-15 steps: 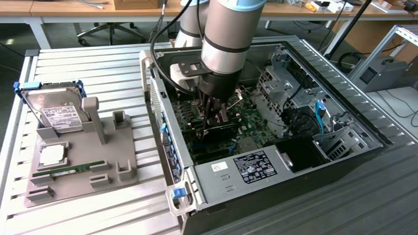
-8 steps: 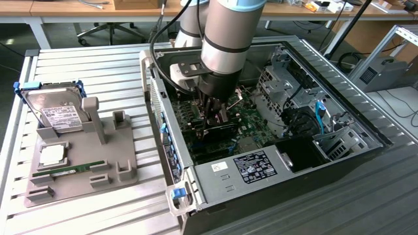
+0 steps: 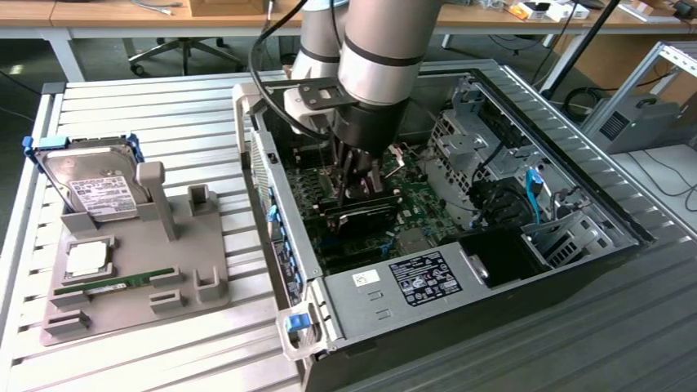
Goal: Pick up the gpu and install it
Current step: 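Press down on the gpu until it lock into place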
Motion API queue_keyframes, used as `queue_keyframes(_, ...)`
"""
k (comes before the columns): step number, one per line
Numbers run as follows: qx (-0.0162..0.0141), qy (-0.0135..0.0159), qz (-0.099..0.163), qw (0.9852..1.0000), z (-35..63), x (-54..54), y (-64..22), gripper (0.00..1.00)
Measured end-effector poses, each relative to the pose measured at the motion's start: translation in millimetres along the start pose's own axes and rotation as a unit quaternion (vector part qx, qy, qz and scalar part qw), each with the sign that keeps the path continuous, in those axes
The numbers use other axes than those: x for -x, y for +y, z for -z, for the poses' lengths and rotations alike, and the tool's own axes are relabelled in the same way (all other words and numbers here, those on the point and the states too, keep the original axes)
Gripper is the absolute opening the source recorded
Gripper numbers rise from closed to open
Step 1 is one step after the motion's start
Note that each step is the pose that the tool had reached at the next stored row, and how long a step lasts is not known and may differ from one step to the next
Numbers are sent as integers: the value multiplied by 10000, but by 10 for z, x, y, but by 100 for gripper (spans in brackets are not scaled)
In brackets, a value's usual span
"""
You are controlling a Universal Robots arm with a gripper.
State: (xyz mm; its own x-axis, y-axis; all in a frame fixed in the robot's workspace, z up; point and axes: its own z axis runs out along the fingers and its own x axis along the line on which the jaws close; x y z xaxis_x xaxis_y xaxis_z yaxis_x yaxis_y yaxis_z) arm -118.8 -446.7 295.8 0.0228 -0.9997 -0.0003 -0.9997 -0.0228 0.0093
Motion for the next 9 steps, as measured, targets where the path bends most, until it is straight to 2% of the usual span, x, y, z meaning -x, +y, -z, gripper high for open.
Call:
queue_keyframes(5,0,0,0,10000,87,0,1,11)
queue_keyframes(9,-1,-1,0,10000,90,0,1,11)
